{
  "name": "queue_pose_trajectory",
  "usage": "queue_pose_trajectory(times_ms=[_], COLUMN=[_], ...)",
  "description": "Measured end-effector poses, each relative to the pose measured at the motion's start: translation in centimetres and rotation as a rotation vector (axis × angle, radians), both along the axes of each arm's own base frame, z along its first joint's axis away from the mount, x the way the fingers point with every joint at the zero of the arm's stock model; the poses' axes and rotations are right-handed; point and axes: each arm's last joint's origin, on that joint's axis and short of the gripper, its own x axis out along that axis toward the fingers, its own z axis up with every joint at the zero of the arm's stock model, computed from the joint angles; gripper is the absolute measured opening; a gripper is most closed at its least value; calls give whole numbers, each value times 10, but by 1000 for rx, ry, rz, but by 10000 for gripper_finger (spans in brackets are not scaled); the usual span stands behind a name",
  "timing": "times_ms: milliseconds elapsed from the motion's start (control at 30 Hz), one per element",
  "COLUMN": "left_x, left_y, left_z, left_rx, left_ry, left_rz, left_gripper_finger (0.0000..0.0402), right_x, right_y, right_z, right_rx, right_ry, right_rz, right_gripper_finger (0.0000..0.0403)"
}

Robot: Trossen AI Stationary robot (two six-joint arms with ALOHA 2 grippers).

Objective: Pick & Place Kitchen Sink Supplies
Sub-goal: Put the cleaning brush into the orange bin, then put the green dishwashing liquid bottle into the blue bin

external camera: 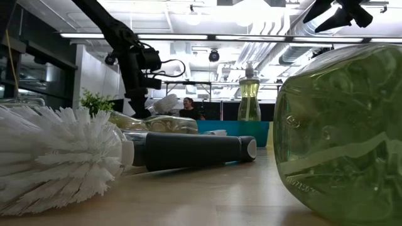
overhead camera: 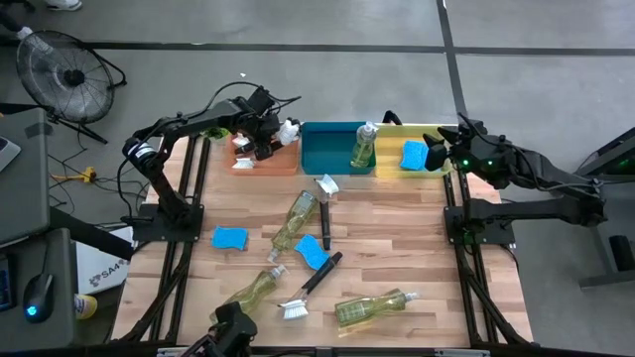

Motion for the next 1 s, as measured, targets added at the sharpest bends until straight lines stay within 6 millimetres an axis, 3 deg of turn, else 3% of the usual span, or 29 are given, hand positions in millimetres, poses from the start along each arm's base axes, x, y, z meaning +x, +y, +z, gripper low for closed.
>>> queue_pose_trajectory(times_ms=[133, 467, 767, 1000], left_x=[0, -4, -6, -10], left_y=[0, -2, -3, -10], left_z=[0, -2, -3, 16], left_rx=[-5, -13, -24, 3], left_ry=[-3, 57, 75, 18], left_rz=[17, 44, 75, 112], left_gripper_finger=[115, 203, 210, 210], right_x=[0, 2, 2, 2], right_y=[0, 0, 0, 0], right_z=[0, -1, -1, -1], right_rx=[2, 10, 25, 39], right_ry=[-3, -6, -16, -25], right_rz=[-1, -6, 11, 27], right_gripper_finger=[248, 248, 248, 248])
